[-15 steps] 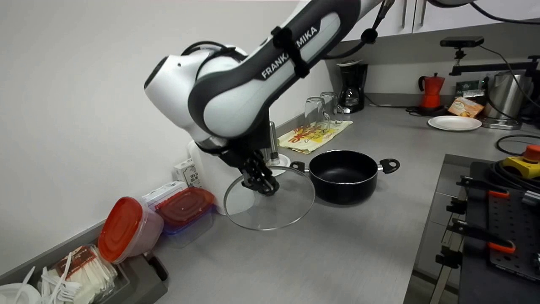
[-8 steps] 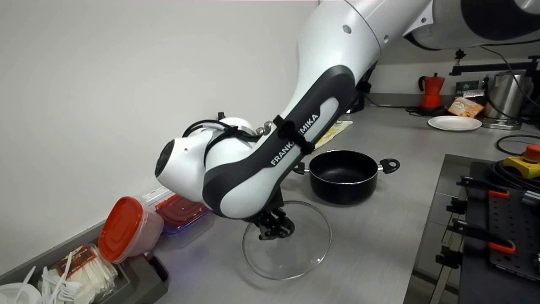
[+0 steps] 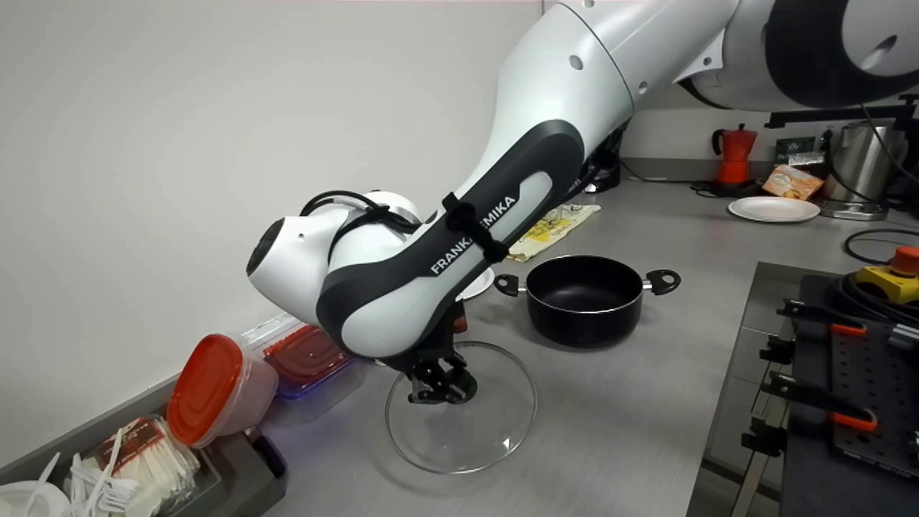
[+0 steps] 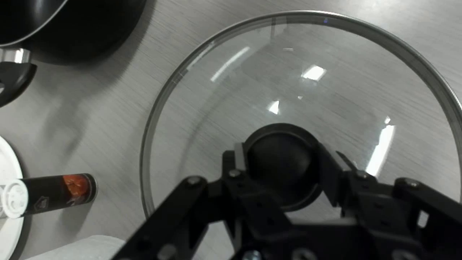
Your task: Pick up the lid from the pot and put it on the table
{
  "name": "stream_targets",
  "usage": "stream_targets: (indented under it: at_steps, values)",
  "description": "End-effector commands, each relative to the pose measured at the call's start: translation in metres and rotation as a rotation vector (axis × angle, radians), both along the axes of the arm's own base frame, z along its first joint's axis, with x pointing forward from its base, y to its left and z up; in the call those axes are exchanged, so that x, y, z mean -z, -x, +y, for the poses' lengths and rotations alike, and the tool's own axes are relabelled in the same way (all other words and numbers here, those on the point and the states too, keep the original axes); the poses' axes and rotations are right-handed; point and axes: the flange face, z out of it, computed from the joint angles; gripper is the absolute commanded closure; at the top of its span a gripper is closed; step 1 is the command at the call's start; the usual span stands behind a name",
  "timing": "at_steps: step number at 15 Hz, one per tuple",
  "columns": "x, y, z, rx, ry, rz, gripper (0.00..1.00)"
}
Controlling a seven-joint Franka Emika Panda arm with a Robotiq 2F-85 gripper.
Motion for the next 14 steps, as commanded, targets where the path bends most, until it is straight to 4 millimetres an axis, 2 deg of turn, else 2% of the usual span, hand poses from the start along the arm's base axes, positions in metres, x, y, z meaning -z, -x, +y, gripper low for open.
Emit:
stream_targets:
  at_steps: [1,9,12,14]
  values:
    - [-0.001,-0.006,-0.001,0.079,-0.023,0.010,0.76]
    - [0.051,0.018,0.000,0.108,-0.036,0.126,0.76]
    - [0.056,0.017,0.000,0.128,-0.050,0.151,0.76]
    - [0.051,0.014,0.002,0.162,-0.079,0.165,0.76]
